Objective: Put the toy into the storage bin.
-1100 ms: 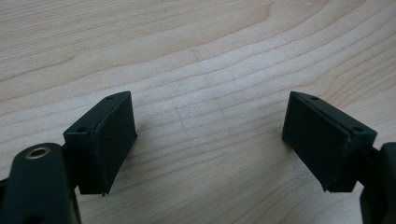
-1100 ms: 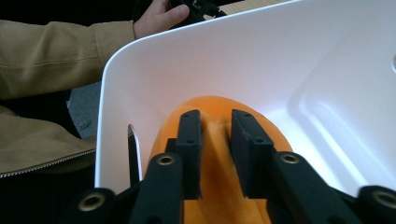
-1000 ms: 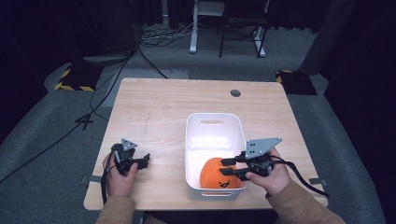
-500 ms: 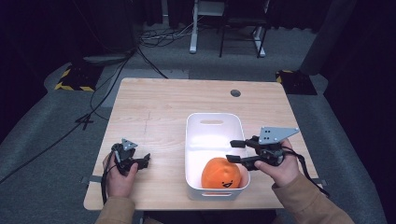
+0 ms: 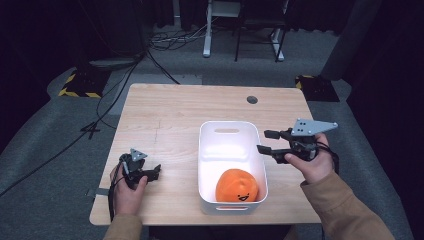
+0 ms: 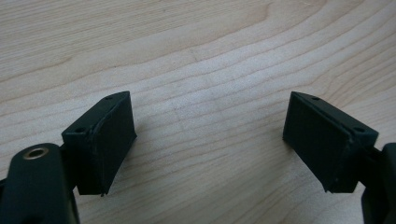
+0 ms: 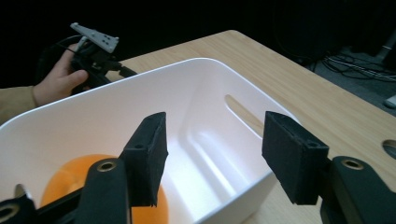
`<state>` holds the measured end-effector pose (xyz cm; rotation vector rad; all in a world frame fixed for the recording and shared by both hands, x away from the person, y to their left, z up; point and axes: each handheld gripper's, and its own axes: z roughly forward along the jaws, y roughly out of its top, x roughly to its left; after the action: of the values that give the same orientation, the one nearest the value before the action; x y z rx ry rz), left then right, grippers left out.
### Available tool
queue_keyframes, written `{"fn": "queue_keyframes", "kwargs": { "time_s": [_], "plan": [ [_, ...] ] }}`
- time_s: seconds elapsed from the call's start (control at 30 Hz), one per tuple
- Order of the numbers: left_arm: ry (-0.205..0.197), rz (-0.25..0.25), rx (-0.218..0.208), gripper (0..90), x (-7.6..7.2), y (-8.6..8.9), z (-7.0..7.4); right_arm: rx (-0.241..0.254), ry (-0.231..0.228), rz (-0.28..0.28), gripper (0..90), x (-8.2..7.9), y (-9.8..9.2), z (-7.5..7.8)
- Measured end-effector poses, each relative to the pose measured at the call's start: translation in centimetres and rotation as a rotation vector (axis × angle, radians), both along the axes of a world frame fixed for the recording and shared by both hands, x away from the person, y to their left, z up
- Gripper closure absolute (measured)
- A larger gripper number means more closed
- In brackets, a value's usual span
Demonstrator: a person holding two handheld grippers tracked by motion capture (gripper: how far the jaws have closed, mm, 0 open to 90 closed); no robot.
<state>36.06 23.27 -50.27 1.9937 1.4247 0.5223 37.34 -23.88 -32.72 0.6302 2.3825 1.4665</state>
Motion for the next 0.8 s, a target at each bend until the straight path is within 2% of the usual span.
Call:
{"fn": "queue_keyframes", "kwargs": {
  "time_s": [0.4,0.6,0.63,0.67,0.7,0.8],
  "plan": [
    [0.0,0.0,0.0,17.1,0.0,0.0,0.0,-0.025,-0.02,-0.098,37.3,2.6,-1.9,0.7],
    [0.0,-0.001,-0.001,16.9,0.0,0.0,0.0,-0.057,-0.034,-0.131,35.6,3.5,-2.3,0.6],
    [0.0,-0.001,0.0,16.9,0.0,0.0,0.0,-0.073,-0.032,-0.143,35.3,3.6,-2.5,0.6],
    [0.0,-0.001,0.0,16.9,0.0,0.0,0.0,-0.112,-0.047,-0.175,34.6,4.0,-2.6,0.4],
    [0.0,-0.001,0.0,16.7,0.0,0.0,0.0,-0.122,-0.056,-0.179,34.6,4.2,-2.7,0.3],
    [-0.003,-0.002,0.003,16.1,0.1,0.0,0.0,-0.111,-0.039,-0.19,34.6,4.7,-3.2,-0.2]
  ]
}}
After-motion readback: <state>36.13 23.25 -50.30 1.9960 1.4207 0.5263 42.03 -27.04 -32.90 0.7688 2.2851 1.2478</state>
